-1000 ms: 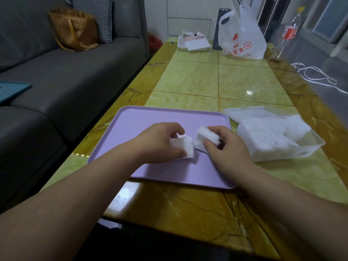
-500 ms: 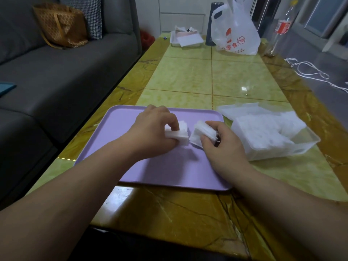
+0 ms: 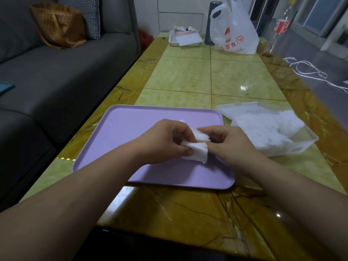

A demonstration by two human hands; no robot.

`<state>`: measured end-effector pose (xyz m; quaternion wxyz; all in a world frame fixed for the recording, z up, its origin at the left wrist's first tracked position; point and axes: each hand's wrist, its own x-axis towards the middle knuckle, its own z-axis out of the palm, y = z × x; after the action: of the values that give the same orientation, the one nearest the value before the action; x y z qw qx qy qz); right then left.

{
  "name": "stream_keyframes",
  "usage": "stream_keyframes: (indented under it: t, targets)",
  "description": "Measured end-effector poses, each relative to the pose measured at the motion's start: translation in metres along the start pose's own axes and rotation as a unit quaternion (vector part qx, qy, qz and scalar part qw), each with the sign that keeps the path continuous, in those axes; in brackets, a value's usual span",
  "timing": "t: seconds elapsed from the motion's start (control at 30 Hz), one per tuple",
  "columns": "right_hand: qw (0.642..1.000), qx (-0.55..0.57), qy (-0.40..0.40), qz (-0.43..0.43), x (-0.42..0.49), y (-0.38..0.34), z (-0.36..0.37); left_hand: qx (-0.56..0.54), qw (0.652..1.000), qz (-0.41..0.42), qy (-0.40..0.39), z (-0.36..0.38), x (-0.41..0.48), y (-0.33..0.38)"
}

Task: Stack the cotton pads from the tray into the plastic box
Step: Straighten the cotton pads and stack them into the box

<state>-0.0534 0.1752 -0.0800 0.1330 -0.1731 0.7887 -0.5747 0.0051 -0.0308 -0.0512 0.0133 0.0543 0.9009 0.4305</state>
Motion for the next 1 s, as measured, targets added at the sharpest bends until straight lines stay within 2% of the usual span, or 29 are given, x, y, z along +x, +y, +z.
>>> stream_keyframes:
  t: [0.13, 0.3, 0.57, 0.63, 0.73, 0.83, 1.0]
  targets:
    - [1.000, -0.004, -0.018, -0.001, 0.003, -0.003, -0.003, -0.018, 1.000, 0.006, -0.018, 0.004, 0.001, 0.002]
    - [0.997, -0.056, -0.051, -0.025, -0.001, -0.008, -0.004, -0.005, 0.999, 0.011, 0.038, 0.006, 0.005, -0.003]
    - [0.994, -0.003, -0.113, -0.002, -0.002, -0.010, -0.008, -0.002, 0.998, 0.003, 0.056, 0.009, 0.007, -0.008]
    - [0.994, -0.021, -0.105, -0.005, -0.003, -0.008, -0.003, -0.010, 0.999, 0.002, 0.049, 0.008, 0.007, -0.010]
    - [0.994, -0.088, -0.043, -0.042, -0.001, -0.003, 0.002, -0.002, 0.999, 0.015, 0.050, 0.007, 0.008, -0.011]
    - [0.991, -0.115, -0.048, -0.050, 0.000, -0.002, 0.002, 0.033, 0.998, 0.002, 0.059, 0.005, 0.009, -0.012]
    - [0.990, -0.124, -0.045, -0.041, -0.004, -0.009, 0.006, 0.074, 0.997, 0.003, 0.021, 0.008, 0.009, -0.011]
